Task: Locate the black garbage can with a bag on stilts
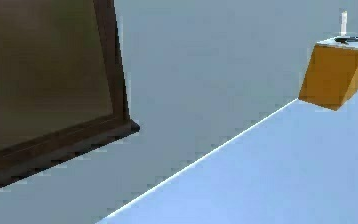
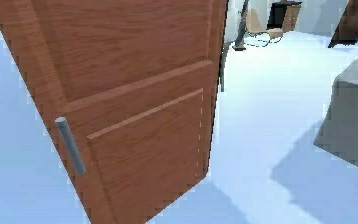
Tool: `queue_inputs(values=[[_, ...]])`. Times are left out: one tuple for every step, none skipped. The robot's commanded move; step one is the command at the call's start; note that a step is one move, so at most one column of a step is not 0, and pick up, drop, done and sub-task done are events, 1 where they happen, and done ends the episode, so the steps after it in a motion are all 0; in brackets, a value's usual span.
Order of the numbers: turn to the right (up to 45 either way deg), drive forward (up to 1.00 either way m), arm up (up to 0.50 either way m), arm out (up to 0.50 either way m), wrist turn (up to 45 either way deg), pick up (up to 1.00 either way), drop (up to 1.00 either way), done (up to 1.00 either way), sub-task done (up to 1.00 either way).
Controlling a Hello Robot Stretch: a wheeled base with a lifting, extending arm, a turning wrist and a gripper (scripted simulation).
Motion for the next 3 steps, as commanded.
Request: queue_inputs(values=[[12.0,0.00,0.00,0.00,0.0,0.00,0.00,0.00,0.00],[0.0,0.60,0.00,0.00,0.0,0.00,0.00,0.00,0.00],[36.0,0.00,0.00,0.00,0.0,0.00,0.00,0.00,0.00]])
